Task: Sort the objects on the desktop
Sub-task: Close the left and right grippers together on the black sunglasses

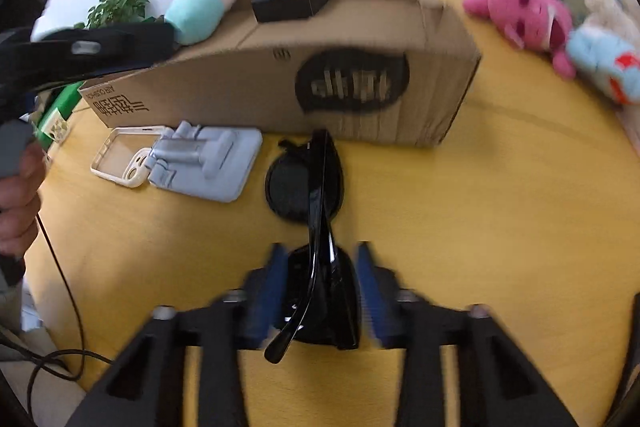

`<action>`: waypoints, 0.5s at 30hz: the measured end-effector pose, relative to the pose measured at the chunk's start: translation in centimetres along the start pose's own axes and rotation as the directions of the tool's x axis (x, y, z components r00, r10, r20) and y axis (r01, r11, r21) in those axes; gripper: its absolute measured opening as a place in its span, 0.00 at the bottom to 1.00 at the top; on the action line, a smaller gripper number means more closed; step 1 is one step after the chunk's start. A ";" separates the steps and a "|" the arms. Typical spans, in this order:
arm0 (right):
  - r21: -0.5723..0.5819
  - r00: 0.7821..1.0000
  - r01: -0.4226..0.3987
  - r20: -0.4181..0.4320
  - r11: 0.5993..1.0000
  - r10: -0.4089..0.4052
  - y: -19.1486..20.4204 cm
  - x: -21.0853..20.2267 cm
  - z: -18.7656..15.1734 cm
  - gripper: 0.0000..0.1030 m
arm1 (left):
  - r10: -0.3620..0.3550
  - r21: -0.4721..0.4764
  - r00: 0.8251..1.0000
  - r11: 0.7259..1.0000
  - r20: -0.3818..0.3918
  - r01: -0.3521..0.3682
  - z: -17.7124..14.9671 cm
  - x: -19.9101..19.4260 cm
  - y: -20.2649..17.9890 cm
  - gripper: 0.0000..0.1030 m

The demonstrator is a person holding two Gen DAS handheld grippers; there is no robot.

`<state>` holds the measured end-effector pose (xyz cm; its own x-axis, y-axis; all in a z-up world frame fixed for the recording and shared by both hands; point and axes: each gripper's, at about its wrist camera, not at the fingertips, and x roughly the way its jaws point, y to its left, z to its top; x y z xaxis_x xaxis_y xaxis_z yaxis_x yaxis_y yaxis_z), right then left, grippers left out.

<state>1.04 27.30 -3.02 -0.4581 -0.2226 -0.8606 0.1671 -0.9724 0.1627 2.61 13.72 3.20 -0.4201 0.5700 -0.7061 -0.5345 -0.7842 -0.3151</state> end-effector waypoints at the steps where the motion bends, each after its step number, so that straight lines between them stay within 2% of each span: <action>1: 0.010 1.000 -0.001 -0.008 1.000 0.001 -0.1 0.1 -0.2 0.17 | -0.020 0.010 1.000 1.000 -0.017 0.020 -0.1 0.5 -0.3 0.88; 3: 0.018 1.000 0.011 -0.009 1.000 -0.011 -0.1 0.1 -0.6 0.15 | -0.045 0.009 0.997 0.999 -0.070 0.046 -0.4 1.9 -0.5 0.86; 5: 0.035 1.000 0.015 -0.012 0.999 -0.015 0.0 0.1 -0.7 0.14 | -0.081 -0.033 0.989 0.996 -0.121 0.077 -0.9 3.6 -0.4 0.83; 7: 0.065 1.000 -0.013 -0.011 0.998 0.014 0.0 0.1 -0.8 0.14 | -0.143 -0.078 0.975 0.988 -0.169 0.131 -1.1 5.3 -0.1 0.78; 9: 0.081 0.999 -0.034 -0.008 0.996 0.035 0.2 0.2 -1.1 0.13 | -0.172 -0.117 0.963 0.982 -0.206 0.151 -1.4 6.7 0.1 0.60; 11: 0.089 0.999 -0.036 0.000 0.995 0.036 0.4 0.2 -1.2 0.13 | -0.203 -0.140 0.949 0.975 -0.239 0.173 -1.7 7.8 0.1 0.49; 14: 0.115 0.999 -0.047 0.012 0.992 0.045 0.4 0.2 -1.5 0.13 | -0.241 -0.165 0.931 0.965 -0.274 0.202 -2.4 8.8 0.0 0.39; 15: 0.121 0.999 -0.052 0.015 0.991 0.050 0.3 0.1 -1.5 0.12 | -0.245 -0.166 0.930 0.965 -0.273 0.205 -2.6 8.9 -0.1 0.37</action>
<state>2.31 27.04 -3.78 -0.4622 -0.2721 -0.8440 0.0837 -0.9609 0.2639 0.83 18.29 -4.71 -0.0597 0.6554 -0.7529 -0.4803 -0.6801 -0.5539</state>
